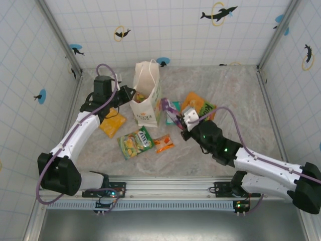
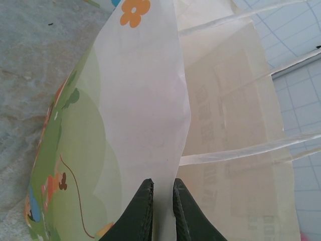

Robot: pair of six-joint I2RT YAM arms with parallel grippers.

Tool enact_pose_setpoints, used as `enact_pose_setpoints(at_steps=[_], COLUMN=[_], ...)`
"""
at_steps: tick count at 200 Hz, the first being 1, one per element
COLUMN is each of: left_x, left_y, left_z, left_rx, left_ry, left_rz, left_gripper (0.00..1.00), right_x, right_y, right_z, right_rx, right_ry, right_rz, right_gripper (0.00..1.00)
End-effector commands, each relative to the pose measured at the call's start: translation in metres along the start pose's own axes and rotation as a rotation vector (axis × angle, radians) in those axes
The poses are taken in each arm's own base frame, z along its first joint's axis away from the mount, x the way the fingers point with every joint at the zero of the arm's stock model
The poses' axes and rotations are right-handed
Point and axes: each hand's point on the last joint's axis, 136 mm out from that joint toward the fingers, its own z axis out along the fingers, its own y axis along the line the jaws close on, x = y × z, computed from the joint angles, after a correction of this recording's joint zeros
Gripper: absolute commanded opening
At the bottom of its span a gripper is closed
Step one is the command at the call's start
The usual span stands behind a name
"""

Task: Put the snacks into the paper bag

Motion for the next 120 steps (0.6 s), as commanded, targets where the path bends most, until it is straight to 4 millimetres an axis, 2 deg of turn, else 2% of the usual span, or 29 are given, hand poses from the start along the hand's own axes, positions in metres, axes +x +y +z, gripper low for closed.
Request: enact_pose_setpoints(at_steps=[1, 11, 23, 62, 87, 120], left_x=[0.000, -0.004, -0.007, -0.019, -0.027, -0.037], left_y=[-0.008, -0.009, -0.011, -0.013, -0.016, -0.014], left_z=[-0.003, -0.006, -0.010, -0.022, -0.027, -0.029], left_rx=[0.015, 0.010, 0.005, -0.028, -0.038, -0.062], left_ry=[0.017, 0.001, -0.015, -0.062, -0.095, -0.130], left_rz=[0.015, 0.018, 0.023, 0.051, 0.063, 0.070], left_gripper=[0.25, 0.34, 0.40, 0.46, 0.55, 0.57], right_x=[-0.067, -0.086, -0.107, -0.165, -0.198, -0.226], right_y=[-0.011, -0.011, -0.011, -0.011, -0.009, -0.006], right_z=[0.003, 0.005, 0.008, 0.015, 0.018, 0.030], right_rx=[0.012, 0.002, -0.015, -0.044, -0.074, -0.107], right_ry=[-0.159, -0.202, -0.249, -0.368, -0.446, -0.512], right_rz=[0.141, 0.167, 0.184, 0.254, 0.323, 0.408], right_gripper=[0.00, 0.00, 0.00, 0.00, 0.00, 0.00])
